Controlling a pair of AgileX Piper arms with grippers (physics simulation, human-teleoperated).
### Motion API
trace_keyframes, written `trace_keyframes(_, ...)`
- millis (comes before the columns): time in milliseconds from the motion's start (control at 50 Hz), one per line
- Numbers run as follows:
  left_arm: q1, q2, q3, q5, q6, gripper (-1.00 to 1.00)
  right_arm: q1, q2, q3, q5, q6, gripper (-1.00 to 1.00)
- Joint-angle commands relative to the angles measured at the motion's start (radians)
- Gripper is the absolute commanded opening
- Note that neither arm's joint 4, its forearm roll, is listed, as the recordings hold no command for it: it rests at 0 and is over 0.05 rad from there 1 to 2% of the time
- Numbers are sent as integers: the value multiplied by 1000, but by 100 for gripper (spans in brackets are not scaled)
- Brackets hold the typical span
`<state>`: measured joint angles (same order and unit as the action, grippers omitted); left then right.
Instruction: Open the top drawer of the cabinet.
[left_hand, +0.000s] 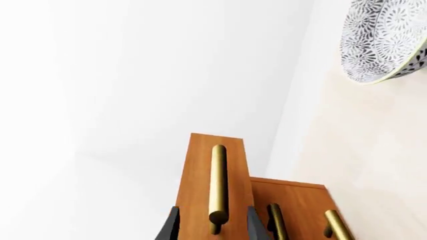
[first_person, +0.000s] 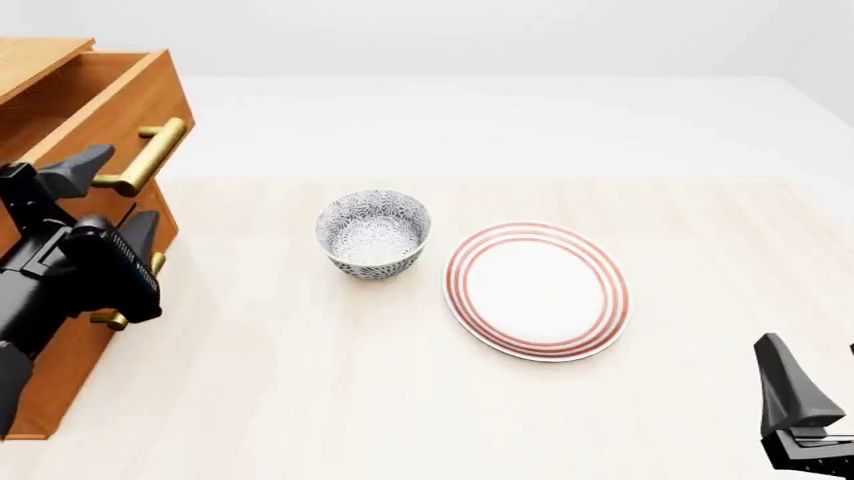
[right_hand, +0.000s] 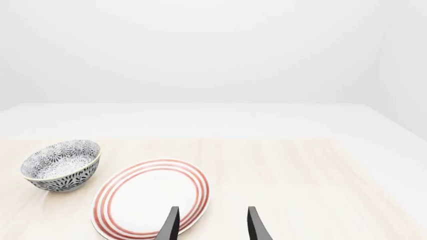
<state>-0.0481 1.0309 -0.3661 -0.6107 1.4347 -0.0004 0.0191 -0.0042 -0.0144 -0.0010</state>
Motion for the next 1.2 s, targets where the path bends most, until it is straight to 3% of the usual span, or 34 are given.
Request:
trace_keyframes(20, -36, -29, 21, 12, -35, 100, 0, -1, 1, 0, 0, 100)
trace_keyframes(320, -96, -26, 21, 35, -44, 100, 0, -1, 1, 0, 0, 100)
trace_keyframes(560, -134, -77, -24, 143, -88, 100, -1, -1, 1, 0, 0, 100)
trace_keyframes(860, -186, -166, -126, 342, -337, 100, 0, -1, 1, 0, -1, 100)
trace_keyframes(1200, -123, -280, -217, 548, -634, 100, 0, -1, 1, 0, 0, 100)
